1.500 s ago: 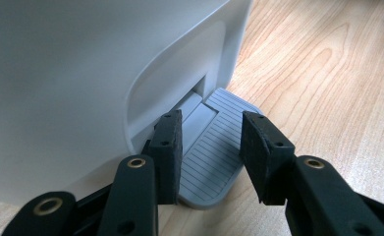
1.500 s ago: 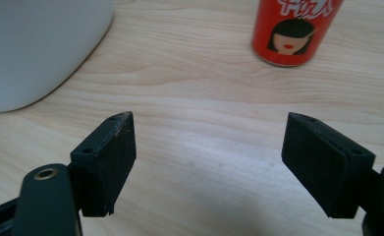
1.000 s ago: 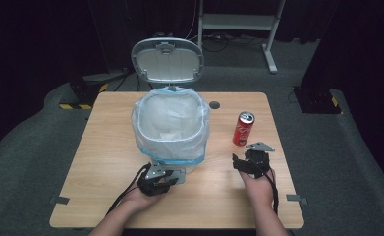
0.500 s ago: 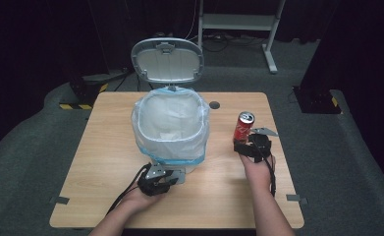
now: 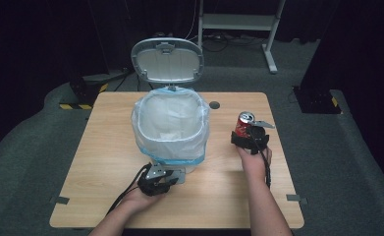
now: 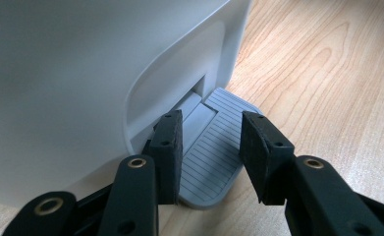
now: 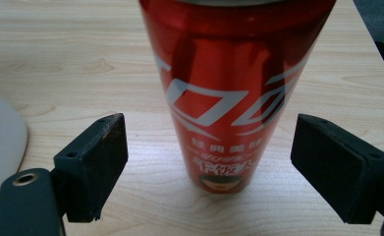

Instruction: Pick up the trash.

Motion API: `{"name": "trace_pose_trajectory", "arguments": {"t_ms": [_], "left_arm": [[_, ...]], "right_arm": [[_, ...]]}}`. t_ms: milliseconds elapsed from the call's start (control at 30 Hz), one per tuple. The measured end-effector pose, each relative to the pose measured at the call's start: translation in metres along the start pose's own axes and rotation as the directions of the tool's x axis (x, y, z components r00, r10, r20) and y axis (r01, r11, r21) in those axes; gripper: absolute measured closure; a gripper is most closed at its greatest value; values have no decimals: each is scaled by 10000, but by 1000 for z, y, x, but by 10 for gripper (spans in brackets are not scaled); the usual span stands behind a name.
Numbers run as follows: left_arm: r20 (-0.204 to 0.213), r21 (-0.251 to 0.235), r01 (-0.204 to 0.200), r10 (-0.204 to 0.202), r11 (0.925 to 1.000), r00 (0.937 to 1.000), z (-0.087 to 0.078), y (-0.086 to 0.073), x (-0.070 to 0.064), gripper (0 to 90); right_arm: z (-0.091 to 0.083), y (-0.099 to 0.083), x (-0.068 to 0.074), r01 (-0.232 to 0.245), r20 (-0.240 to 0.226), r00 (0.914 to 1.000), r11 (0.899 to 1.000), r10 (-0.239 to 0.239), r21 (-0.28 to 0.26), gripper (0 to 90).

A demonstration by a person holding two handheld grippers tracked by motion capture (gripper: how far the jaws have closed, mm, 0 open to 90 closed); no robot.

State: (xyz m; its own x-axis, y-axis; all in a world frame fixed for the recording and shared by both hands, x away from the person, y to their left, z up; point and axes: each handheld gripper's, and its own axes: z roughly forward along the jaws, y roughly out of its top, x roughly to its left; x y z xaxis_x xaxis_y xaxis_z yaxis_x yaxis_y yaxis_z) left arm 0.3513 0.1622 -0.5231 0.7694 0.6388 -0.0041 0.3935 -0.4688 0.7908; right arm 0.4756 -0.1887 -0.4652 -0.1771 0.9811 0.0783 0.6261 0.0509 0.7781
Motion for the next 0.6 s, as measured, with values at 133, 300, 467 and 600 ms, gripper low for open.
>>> {"name": "trace_pose_trajectory", "arguments": {"t_ms": [133, 300, 467, 600], "left_arm": [[-4, -12, -5, 5, 10000, 10000, 0, 0, 0, 604], [1, -8, -7, 7, 10000, 10000, 0, 0, 0, 605], [-11, -12, -20, 20, 10000, 10000, 0, 0, 0, 605], [-24, -18, -36, 36, 10000, 10000, 0, 0, 0, 605]], "right_arm": [[5, 1, -6, -359, 13, 9994, 9993, 359, -81, 142], [10, 5, -8, -431, 74, 9990, 9990, 432, -126, 143], [6, 14, -1, -77, 146, 9999, 9968, 89, -800, 188], [7, 21, 2, 36, 312, 9995, 9973, -13, -733, 219]]}}
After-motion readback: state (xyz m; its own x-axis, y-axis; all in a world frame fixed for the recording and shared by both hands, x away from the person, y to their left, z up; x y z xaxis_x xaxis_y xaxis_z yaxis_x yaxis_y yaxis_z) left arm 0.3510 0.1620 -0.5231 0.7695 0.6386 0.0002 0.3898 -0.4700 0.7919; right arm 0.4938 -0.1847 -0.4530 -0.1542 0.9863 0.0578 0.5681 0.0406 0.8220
